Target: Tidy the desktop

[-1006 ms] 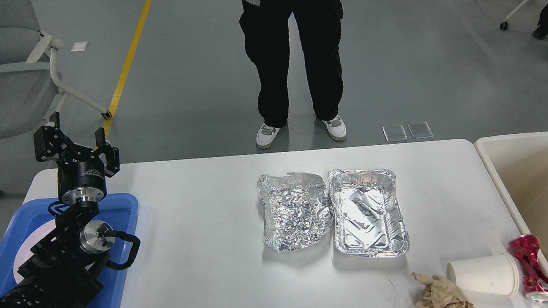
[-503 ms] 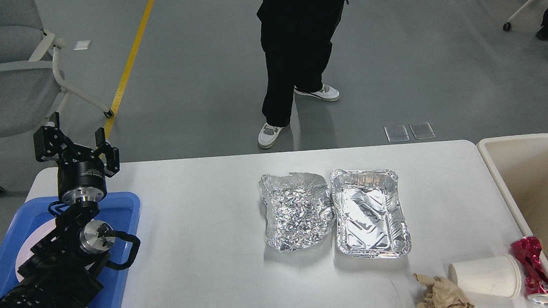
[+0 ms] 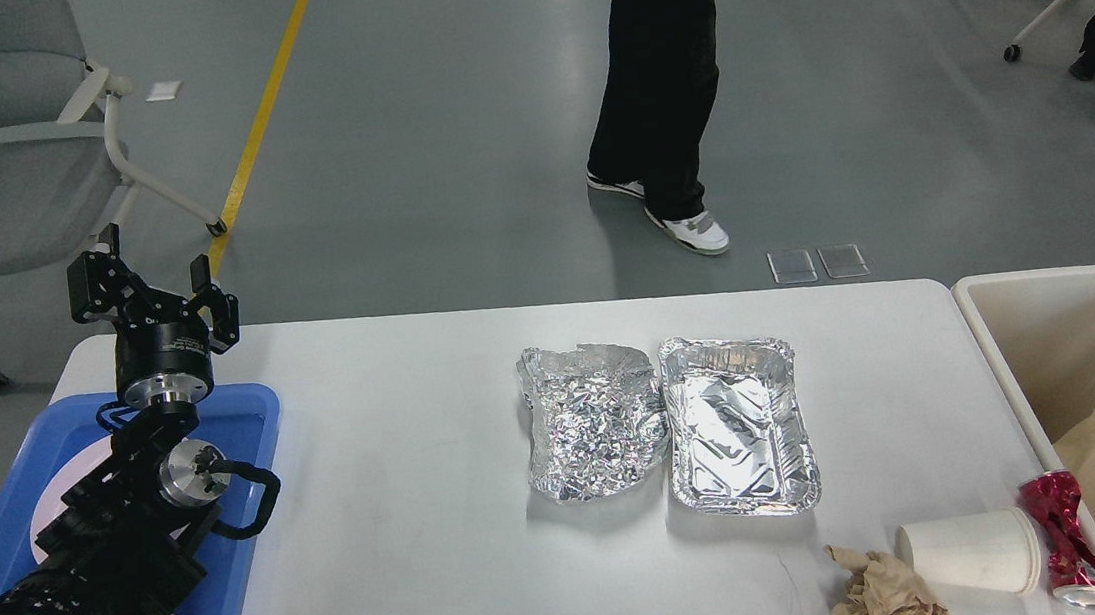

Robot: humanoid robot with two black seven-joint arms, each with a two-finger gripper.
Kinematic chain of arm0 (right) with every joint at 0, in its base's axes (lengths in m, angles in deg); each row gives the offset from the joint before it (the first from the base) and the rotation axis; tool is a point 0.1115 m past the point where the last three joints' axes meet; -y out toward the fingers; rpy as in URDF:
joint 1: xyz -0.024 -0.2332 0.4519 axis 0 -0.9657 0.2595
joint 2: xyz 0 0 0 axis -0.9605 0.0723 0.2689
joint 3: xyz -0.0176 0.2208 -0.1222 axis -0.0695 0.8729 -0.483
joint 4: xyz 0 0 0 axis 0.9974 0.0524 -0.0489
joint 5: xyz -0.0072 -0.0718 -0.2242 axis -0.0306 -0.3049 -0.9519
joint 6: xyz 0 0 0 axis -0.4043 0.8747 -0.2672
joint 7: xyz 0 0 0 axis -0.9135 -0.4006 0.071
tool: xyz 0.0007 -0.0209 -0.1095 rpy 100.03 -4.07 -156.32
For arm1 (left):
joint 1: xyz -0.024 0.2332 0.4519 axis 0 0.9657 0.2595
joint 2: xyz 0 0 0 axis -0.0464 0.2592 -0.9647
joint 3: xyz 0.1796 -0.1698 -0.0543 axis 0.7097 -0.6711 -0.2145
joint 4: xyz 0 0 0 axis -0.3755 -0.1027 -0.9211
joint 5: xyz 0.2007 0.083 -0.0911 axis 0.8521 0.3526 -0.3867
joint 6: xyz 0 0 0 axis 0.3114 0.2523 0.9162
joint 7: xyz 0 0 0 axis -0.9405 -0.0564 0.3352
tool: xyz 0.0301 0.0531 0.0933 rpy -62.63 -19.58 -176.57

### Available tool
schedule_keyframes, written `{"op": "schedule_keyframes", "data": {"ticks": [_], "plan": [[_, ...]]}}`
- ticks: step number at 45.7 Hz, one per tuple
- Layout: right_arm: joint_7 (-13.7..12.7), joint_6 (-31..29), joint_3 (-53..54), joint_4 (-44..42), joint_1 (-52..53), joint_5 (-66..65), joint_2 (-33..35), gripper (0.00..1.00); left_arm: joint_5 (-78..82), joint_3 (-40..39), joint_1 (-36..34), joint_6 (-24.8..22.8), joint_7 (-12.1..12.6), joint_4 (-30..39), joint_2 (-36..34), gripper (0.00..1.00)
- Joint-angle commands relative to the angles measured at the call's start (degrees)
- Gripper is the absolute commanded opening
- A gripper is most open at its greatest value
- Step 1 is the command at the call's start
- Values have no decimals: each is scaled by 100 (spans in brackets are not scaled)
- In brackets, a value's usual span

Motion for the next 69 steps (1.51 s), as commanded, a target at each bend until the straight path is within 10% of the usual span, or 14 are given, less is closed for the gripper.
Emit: {"op": "schedule_keyframes", "data": {"ticks": [1, 13, 29, 69], "plan": [[-153, -104, 1, 0, 149, -8, -91, 100, 0, 2, 0, 1, 1, 3, 0, 96], [-83, -1158, 45, 106, 1010, -105, -118, 100, 0, -7, 0, 1, 1, 3, 0, 96], [-12, -4156, 89, 729, 3479, -421, -285, 100, 0, -7, 0, 1, 9, 3, 0, 96], [-30, -2882, 1091, 6477, 6891, -2777, -1014, 100, 0, -7, 0, 1, 9, 3, 0, 96]]}}
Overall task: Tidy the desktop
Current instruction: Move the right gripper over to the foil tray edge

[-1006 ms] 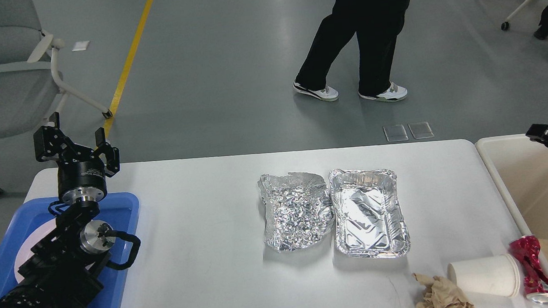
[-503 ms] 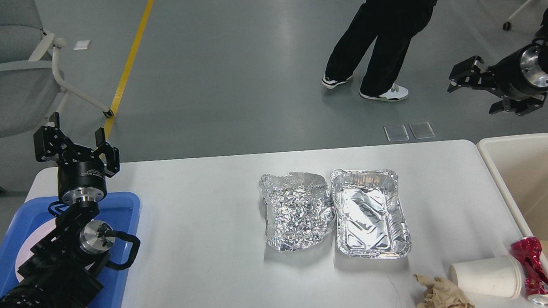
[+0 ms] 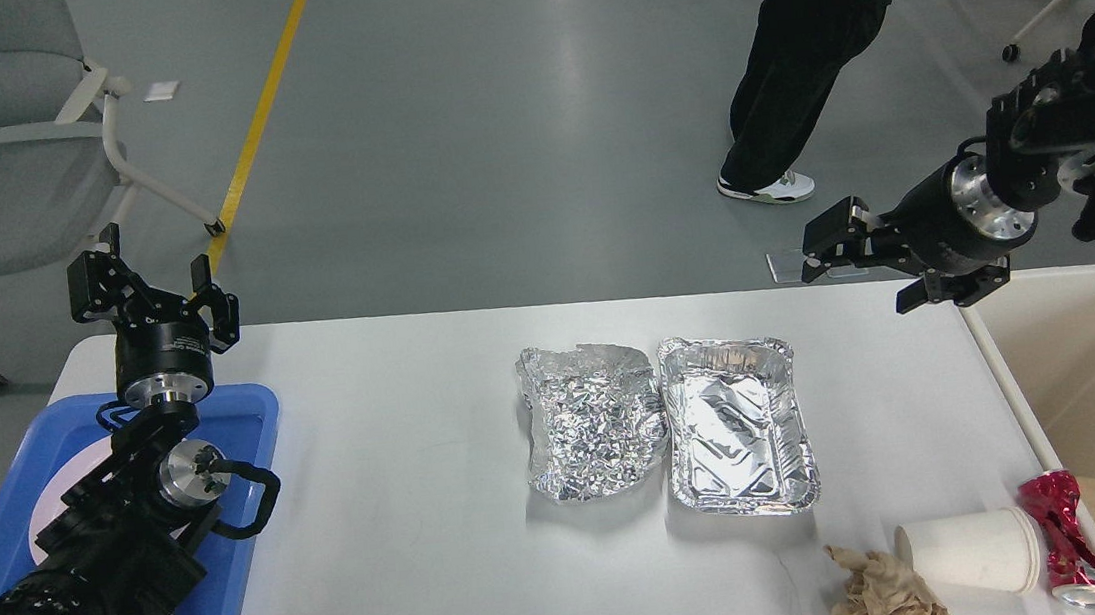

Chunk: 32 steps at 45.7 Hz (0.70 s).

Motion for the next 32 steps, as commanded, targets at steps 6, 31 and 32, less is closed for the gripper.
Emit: {"op": "schedule_keyframes", "data": {"ticks": [6, 31, 32], "plan": [[5, 206, 18, 667, 279, -11, -171, 100, 0, 0, 0, -5, 0, 0, 0, 96], [5, 733, 71, 1705, 544, 24, -505, 100, 0, -9, 9, 4, 0, 0, 0, 96], [5, 803, 71, 1705, 491, 33, -566, 100, 0, -9, 0, 4, 0, 0, 0, 96]]}}
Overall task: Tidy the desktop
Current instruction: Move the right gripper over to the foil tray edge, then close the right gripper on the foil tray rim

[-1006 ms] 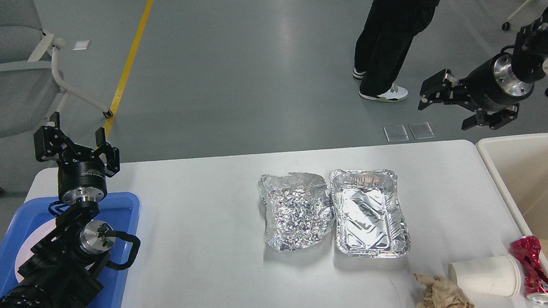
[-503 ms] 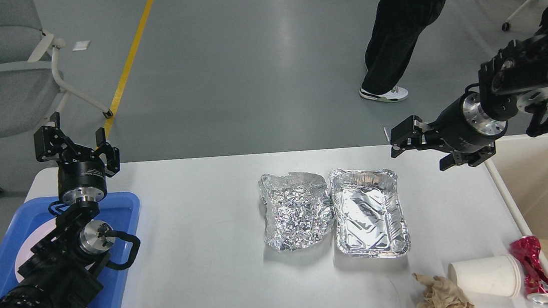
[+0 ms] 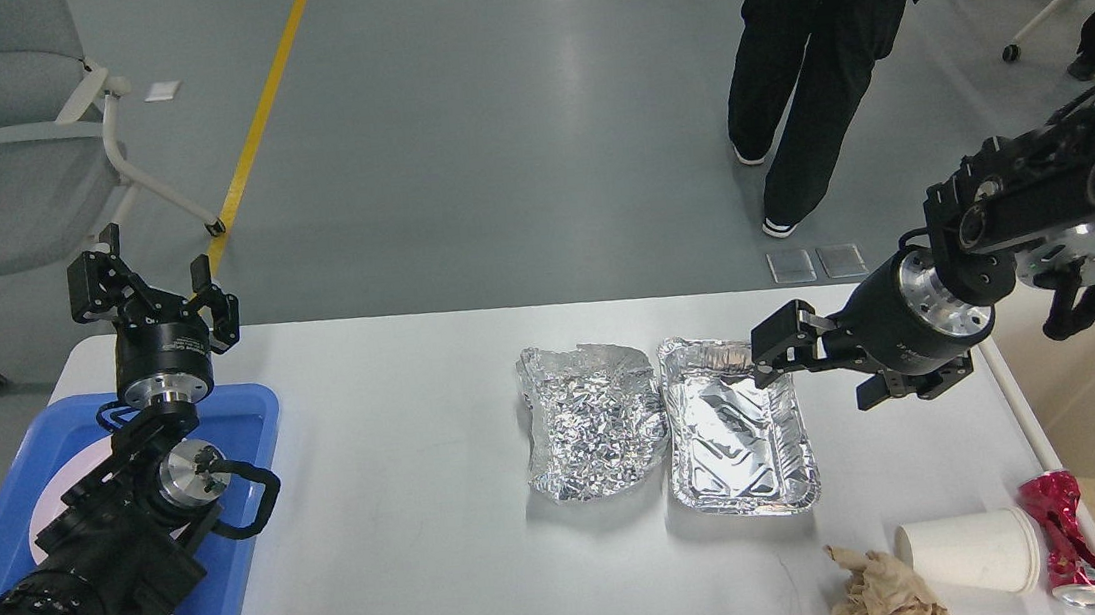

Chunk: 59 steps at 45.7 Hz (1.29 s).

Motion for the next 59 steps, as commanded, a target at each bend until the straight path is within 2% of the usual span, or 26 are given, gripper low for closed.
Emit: {"op": "schedule_keyframes", "data": {"ticks": [1, 9, 16, 29, 41, 49, 59], "plan": [[9, 283, -17, -4, -210, 26, -266, 100, 0, -4, 0, 3, 0, 0, 0, 96], [26, 1100, -342, -267, -1045, 79, -820, 100, 0, -4, 0, 3, 0, 0, 0, 96], [62, 1338, -606, -478, -1511, 79, -803, 100, 0, -4, 9, 3, 0, 0, 0, 96], [413, 2155, -694, -987, -2337, 61, -829, 100, 0, -4, 26, 3, 0, 0, 0, 96], [492, 2287, -694, -2112, -3136, 79, -1260, 100, 0, -13, 26, -6, 0, 0, 0, 96], [510, 2243, -712, -3202, -3954, 202, -1330, 100, 0, -13, 26, -6, 0, 0, 0, 96], [510, 2261, -712, -3519, -4429, 210, -1330, 100, 0, -4, 26, -6, 0, 0, 0, 96]]}}
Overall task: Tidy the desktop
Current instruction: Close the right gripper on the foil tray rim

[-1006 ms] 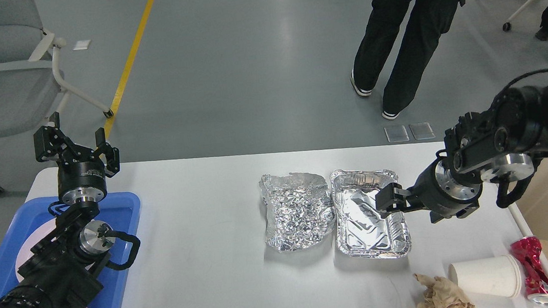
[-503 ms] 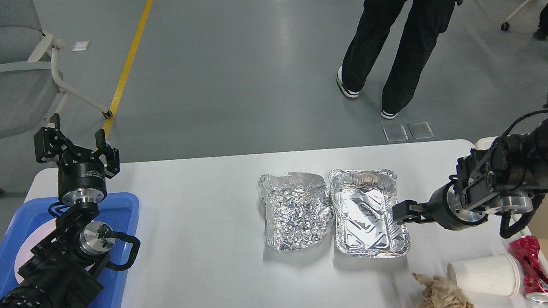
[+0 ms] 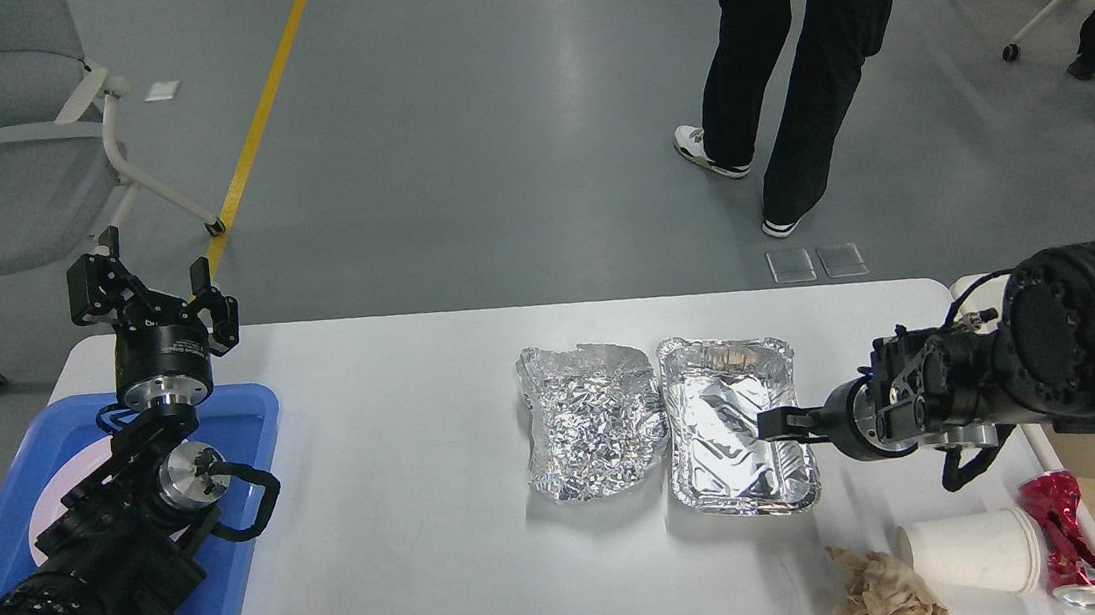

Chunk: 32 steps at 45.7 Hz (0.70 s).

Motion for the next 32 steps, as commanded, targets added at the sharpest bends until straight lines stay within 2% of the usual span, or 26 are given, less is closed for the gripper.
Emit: {"op": "schedule_keyframes", "data": {"ticks": [1, 5, 8, 10, 15, 17, 18, 32], "plan": [[0, 39, 0, -183, -276, 10, -14, 100, 0, -4, 0, -1, 0, 0, 0, 96], [9, 48, 9, -411, -478, 10, -58, 99, 0, -4, 0, -1, 0, 0, 0, 96], [9, 56, 35, -605, -619, 10, -58, 89, 0, -4, 0, -1, 0, 0, 0, 96], [18, 65, 52, -719, -672, 10, -58, 74, 0, 5, 0, -1, 0, 0, 0, 96], [167, 56, 44, -799, -690, 10, -67, 20, 0, -4, 0, -1, 0, 0, 0, 96], [194, 48, 17, -790, -672, 10, -75, 9, 0, -4, 0, -1, 0, 0, 0, 96], [202, 39, 9, -773, -663, 1, -75, 0, 0, -4, 0, -1, 0, 0, 0, 96], [203, 179, 52, -720, -654, -8, -76, 0, 0, 5, 0, -1, 0, 0, 0, 96]]}}
